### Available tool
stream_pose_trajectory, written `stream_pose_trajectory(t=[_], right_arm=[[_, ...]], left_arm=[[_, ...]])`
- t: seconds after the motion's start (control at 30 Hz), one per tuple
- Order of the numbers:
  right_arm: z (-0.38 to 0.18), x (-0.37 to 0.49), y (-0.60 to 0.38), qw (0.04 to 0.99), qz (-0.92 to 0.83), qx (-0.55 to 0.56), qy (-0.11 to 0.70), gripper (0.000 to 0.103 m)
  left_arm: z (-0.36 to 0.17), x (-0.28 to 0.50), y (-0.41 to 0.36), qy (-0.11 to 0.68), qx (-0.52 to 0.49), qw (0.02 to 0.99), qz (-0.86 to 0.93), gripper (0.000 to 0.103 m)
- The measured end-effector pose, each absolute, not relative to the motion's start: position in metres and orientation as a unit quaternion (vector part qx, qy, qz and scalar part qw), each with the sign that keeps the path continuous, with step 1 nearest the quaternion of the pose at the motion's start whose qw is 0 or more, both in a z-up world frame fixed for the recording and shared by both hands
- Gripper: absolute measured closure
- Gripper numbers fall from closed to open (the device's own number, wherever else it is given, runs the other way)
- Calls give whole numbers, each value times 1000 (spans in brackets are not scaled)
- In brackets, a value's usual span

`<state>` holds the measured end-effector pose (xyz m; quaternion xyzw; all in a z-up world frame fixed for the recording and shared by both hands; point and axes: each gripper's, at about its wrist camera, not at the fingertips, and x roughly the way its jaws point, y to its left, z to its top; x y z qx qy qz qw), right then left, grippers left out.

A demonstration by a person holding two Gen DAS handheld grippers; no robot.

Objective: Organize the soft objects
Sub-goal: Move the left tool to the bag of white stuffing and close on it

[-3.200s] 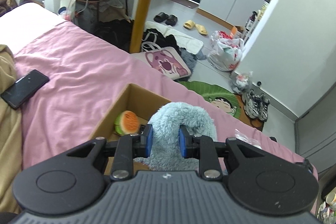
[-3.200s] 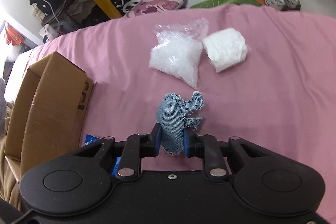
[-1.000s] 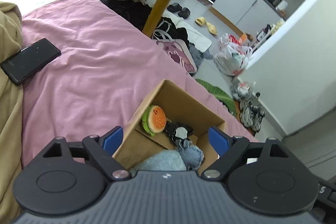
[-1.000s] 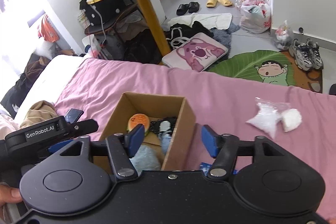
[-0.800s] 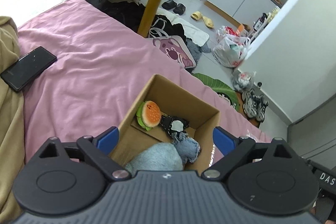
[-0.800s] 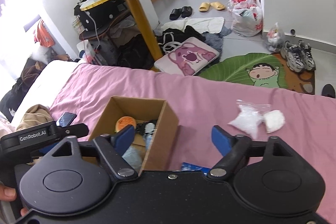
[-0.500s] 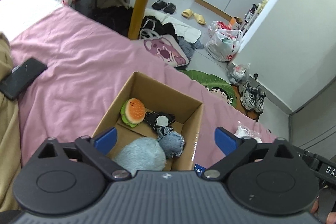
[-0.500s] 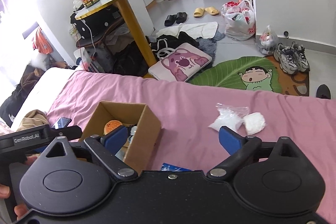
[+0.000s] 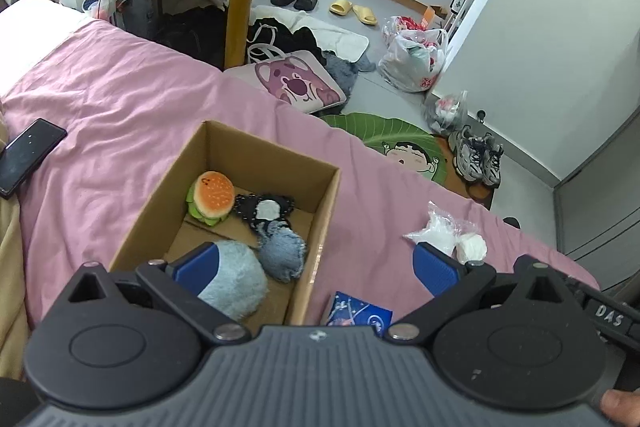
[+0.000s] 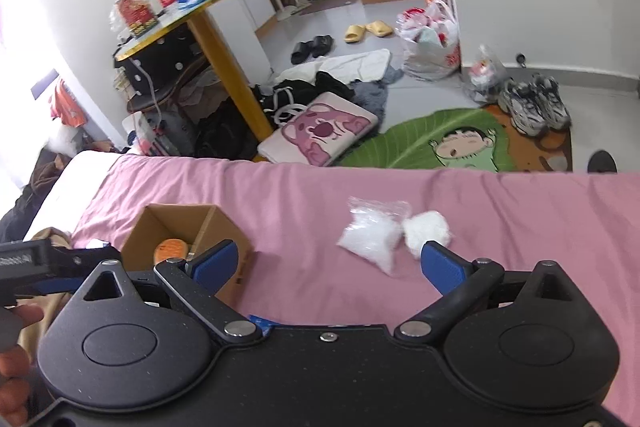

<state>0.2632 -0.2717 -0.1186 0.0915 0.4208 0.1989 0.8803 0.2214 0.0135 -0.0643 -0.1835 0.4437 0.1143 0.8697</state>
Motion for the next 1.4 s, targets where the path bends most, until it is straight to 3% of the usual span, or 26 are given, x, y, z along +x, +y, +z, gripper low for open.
stream_pose_trajectory(t=[0.43, 0.7, 1.07, 1.4], right_arm=[[-153, 282, -303, 863, 200, 131, 445, 13], [-176, 304, -317, 853, 188, 143, 466, 25], [-205, 329, -317, 853, 188, 107, 475, 40], [-217, 337, -302, 854, 211, 75, 470, 43]], left_arm=[[-83, 247, -30, 444, -158, 876, 100, 2], [-96, 277, -64, 441, -144, 882, 76, 4], [-139, 329, -90, 477, -152, 865, 49, 32], [-181, 369, -99, 508, -162, 845, 41, 38]])
